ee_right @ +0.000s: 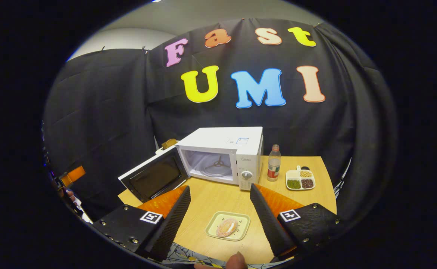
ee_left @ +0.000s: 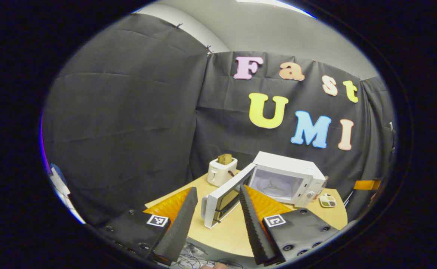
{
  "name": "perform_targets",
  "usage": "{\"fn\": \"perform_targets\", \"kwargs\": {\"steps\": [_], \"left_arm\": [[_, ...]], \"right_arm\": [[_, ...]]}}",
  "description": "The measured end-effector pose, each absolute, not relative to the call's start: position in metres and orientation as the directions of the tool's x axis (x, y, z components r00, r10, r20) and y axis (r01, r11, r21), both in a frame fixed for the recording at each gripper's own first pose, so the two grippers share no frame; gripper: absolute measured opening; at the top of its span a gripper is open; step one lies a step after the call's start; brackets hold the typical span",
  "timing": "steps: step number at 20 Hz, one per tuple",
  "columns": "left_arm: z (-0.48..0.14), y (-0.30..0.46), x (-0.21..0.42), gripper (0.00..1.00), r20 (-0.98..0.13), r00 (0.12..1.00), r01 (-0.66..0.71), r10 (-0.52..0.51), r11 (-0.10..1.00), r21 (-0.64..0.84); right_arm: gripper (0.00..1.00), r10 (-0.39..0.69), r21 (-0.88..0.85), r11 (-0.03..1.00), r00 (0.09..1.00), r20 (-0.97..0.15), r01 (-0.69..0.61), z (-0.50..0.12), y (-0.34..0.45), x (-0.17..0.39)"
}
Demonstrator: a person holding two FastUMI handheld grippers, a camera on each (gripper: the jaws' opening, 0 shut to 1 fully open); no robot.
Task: Open the microwave oven with the left hand, put the food in, and close the microwave oven.
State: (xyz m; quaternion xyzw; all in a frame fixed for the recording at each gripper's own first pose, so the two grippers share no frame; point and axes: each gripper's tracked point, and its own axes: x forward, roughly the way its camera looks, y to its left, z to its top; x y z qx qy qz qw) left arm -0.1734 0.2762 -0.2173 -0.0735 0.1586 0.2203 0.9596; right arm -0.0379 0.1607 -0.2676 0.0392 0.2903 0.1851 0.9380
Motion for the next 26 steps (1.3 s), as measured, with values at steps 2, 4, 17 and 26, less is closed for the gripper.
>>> {"fn": "perform_targets", "kwargs": {"steps": [2,4,17,26], "left_arm": [[-0.190,0.288,-0.164,0.80,-0.269,0.882,-0.420,0.386,0.903,-0.083],[-0.178,0.296,-0.164,0.88,-0.235,0.906,-0.375,0.351,0.925,-0.066],[-0.162,0.307,-0.122,0.89,-0.240,0.952,-0.188,0.191,0.981,0.037],[-0.179,0.303,-0.071,0.89,-0.322,0.921,-0.233,0.219,0.973,-0.004]], "right_arm": [[0.98,0.326,0.176,0.945,0.742,-0.586,-0.277,-0.302,0.171,-0.037],[0.99,0.281,0.175,0.960,0.710,-0.646,-0.221,-0.338,0.179,-0.040],[0.99,0.041,0.040,0.999,0.439,-0.897,-0.010,-0.546,0.189,-0.061],[0.79,0.000,-0.030,0.997,0.381,-0.925,-0.072,-0.587,0.194,-0.058]]}}
